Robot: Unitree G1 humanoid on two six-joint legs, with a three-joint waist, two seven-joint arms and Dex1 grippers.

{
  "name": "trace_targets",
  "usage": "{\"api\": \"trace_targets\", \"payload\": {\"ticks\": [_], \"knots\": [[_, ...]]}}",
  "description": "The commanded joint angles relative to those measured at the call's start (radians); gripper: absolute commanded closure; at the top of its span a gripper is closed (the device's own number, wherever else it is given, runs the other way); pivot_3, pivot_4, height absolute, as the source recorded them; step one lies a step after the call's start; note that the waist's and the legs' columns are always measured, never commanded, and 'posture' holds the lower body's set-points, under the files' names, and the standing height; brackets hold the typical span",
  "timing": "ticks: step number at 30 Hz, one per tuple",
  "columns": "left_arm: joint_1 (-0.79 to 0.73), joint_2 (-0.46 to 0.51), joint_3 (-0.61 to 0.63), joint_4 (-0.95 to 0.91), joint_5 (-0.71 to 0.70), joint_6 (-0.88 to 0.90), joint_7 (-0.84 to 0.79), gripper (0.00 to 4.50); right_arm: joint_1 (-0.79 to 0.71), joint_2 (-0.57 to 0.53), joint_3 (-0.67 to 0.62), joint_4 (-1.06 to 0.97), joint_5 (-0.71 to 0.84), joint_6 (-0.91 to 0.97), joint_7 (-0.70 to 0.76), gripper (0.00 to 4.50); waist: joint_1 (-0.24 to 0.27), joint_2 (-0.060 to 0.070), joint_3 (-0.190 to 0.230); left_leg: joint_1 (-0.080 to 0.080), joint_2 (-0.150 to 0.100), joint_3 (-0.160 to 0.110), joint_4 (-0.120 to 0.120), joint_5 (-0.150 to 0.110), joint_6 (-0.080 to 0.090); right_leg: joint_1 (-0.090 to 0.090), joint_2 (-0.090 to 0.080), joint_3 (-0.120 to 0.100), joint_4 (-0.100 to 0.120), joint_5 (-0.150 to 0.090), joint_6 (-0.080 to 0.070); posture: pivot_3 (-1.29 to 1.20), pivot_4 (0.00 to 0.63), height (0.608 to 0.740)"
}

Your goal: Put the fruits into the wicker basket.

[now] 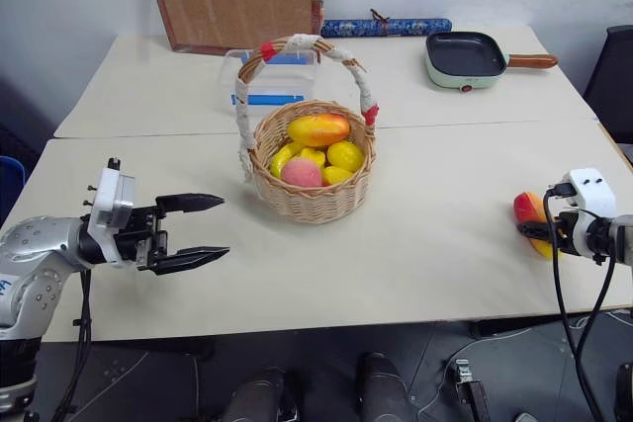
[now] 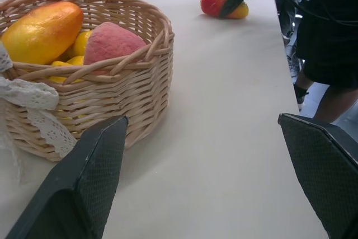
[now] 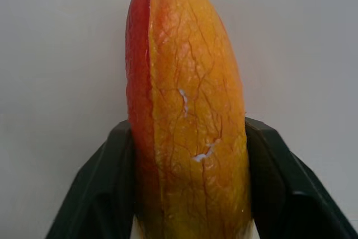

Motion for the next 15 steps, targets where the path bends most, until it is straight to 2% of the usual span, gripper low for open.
{"api": "trace_targets", "payload": {"ticks": [1,4,7,10,12,15], "knots": [[-0.003,0.02,0.04,-0.024,-0.02,-0.001,0.002,0.0,-0.003,-0.002,-0.061,-0.123,0.098,0.013,0.121,2.56,0.0,0.0,0.0,0.0,0.0,0.0,0.0,0.0,0.0,0.0,0.0,0.0,0.0,0.0,0.0,0.0,0.15,0.74],[0.005,0.021,0.052,-0.027,-0.021,0.002,0.006,0.0,0.041,0.015,-0.075,-0.361,0.177,-0.067,0.229,2.56,-0.004,0.0,0.0,0.001,0.001,0.001,-0.001,0.0,0.0,-0.001,0.0,0.0,0.001,0.0,0.0,0.0,0.15,0.74],[0.021,0.018,0.067,-0.035,-0.022,0.008,0.015,0.0,0.021,0.067,-0.047,-0.615,0.29,-0.053,0.292,2.56,-0.004,0.0,0.0,0.002,0.004,0.002,-0.002,-0.001,-0.003,-0.001,0.002,0.0,0.002,0.0,0.0,0.0,0.15,0.74],[0.044,0.008,0.085,-0.041,-0.029,0.012,0.033,0.0,-0.149,0.222,0.075,-0.725,0.301,-0.008,0.186,2.56,-0.008,0.0,0.0,0.003,0.006,0.002,-0.001,-0.002,-0.005,-0.001,0.003,-0.001,0.002,0.0,0.0,0.0,0.15,0.74],[0.055,-0.001,0.1,-0.038,-0.038,0.017,0.047,0.0,-0.249,0.325,0.131,-0.717,0.289,0.072,0.089,2.56,-0.006,0.0,0.0,0.001,0.007,0.003,0.0,-0.002,-0.005,-0.004,0.002,-0.001,0.004,0.001,-0.001,0.0,0.15,0.74],[0.093,-0.012,0.119,-0.048,-0.042,0.021,0.064,0.0,-0.379,0.479,0.175,-0.649,0.242,0.091,-0.043,2.56,0.0,-0.001,0.0,-0.003,0.006,0.004,0.001,-0.002,-0.005,-0.011,0.001,0.0,0.007,0.001,-0.002,0.0,0.15,0.74]]}}
